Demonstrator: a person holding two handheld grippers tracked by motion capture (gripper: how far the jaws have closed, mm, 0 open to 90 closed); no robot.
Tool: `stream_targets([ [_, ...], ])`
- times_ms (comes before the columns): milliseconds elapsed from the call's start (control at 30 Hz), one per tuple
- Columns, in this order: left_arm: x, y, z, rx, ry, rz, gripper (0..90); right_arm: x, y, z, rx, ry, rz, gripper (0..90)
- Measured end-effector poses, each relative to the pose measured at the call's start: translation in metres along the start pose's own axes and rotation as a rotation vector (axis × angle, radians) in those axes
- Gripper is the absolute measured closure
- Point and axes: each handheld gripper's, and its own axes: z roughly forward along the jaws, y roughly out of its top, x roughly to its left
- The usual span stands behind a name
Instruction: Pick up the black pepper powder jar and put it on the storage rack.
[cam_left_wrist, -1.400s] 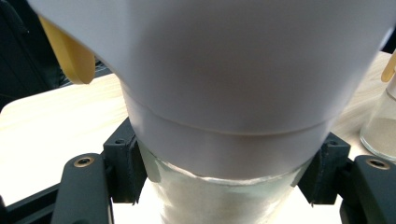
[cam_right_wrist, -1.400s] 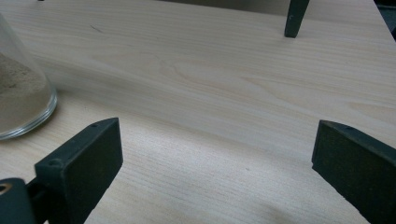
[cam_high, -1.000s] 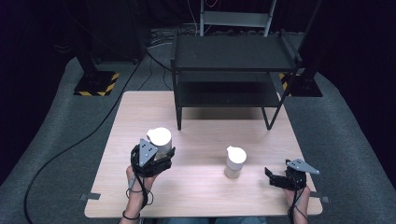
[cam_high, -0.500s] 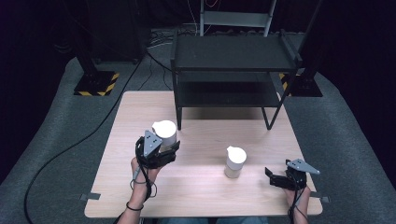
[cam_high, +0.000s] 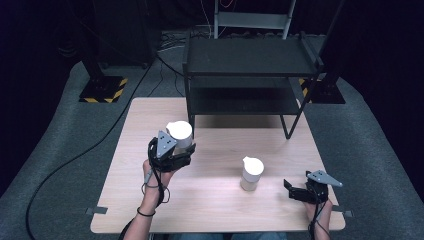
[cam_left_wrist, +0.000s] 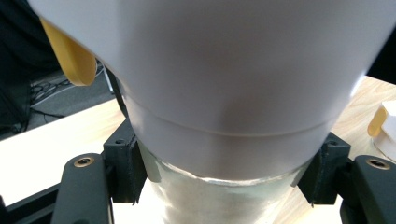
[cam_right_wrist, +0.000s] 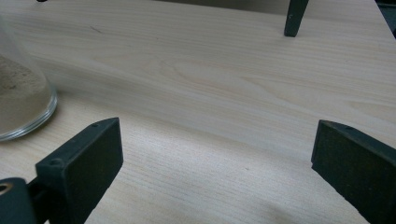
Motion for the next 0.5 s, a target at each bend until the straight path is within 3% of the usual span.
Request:
stream_targets([
  [500,0.008,0.016,0.012,-0.008,-0.024,0.004,30.5,0.000,-0.001,0.000,-0.003,-0.001,0.001,1.4],
])
